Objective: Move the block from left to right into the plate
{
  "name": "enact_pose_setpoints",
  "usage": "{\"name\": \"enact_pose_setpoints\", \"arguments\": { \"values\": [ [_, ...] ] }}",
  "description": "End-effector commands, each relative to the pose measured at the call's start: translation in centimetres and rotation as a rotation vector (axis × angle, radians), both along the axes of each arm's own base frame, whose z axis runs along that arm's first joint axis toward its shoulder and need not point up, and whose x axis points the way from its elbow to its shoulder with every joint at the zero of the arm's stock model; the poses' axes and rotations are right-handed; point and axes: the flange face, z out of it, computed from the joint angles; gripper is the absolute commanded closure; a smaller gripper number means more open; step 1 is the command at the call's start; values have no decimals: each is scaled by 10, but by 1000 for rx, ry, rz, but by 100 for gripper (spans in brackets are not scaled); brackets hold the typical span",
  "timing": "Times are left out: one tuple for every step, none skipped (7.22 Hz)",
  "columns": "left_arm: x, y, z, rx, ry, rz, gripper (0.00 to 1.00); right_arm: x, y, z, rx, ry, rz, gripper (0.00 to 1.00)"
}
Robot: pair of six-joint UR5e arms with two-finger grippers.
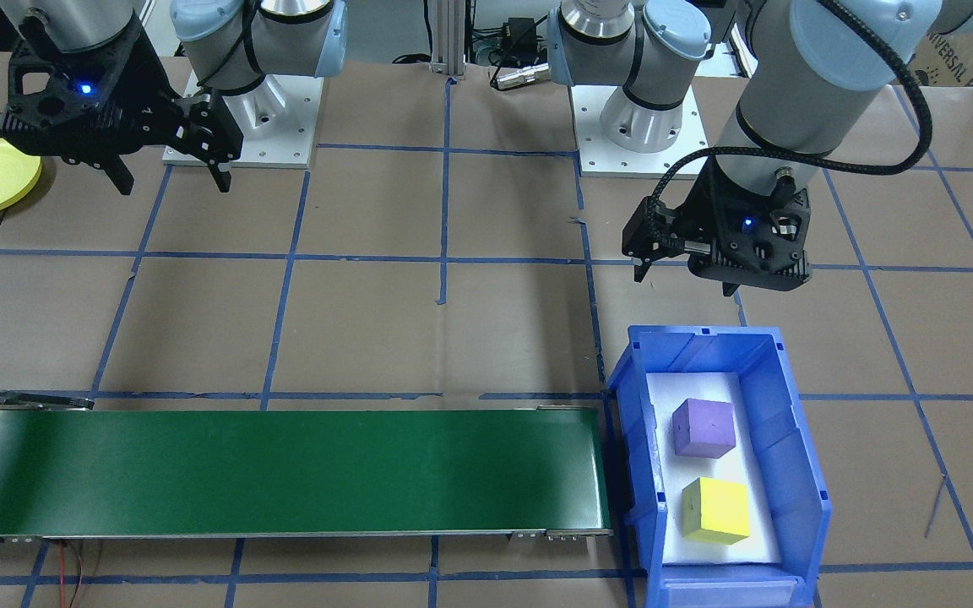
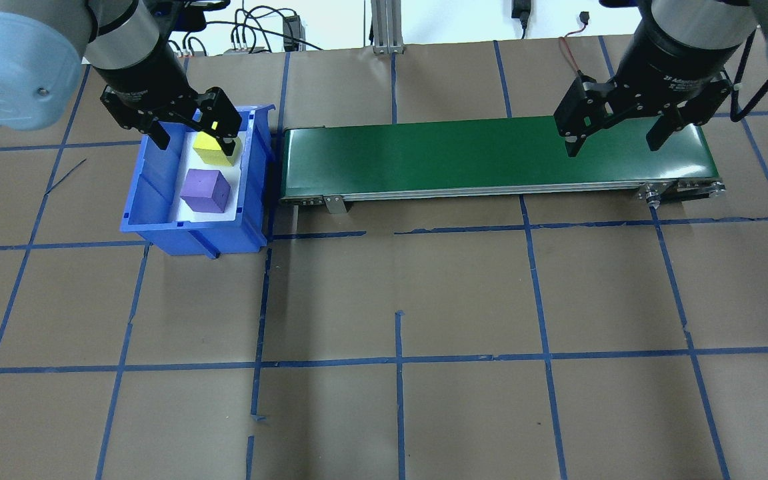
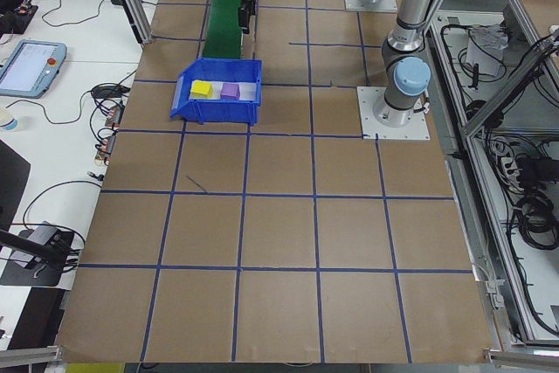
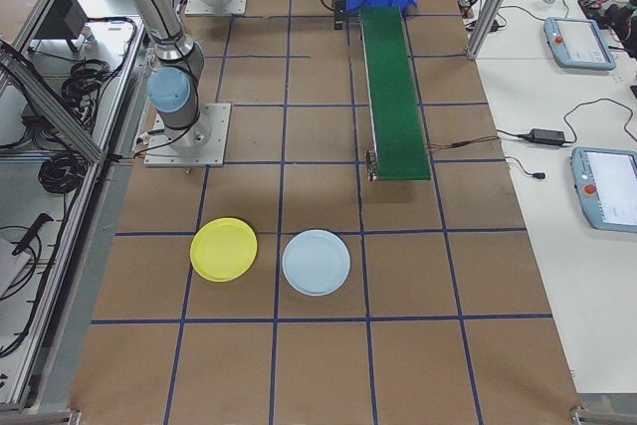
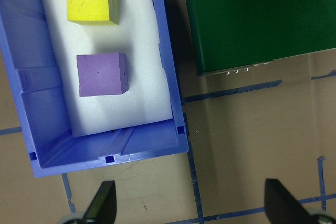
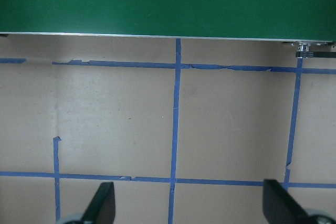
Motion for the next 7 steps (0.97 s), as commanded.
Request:
{"name": "enact_pose_setpoints", "arguments": {
  "values": [
    [0, 0, -1, 0, -1, -2, 0, -1, 0, -1, 4, -1, -13, 0],
    [6, -2, 2, -9, -2, 5, 0, -1, 1, -2, 10, 5, -12, 0],
    [18, -5, -2, 0, -8, 7, 0, -1, 1, -2, 10, 5, -12, 0],
    [42, -14, -8, 7, -11, 48, 0, -1, 1, -3, 12, 5, -12, 0],
    [84, -30, -26, -6, -14, 93, 0, -1, 0, -2, 9, 2, -12, 0],
    [121, -41, -46, 11, 1, 69, 0, -2, 0, -2, 9, 5, -13, 0],
    [128, -51, -59, 3, -2, 35, 0, -1, 0, -2, 7, 1, -13, 0]
  ]
}}
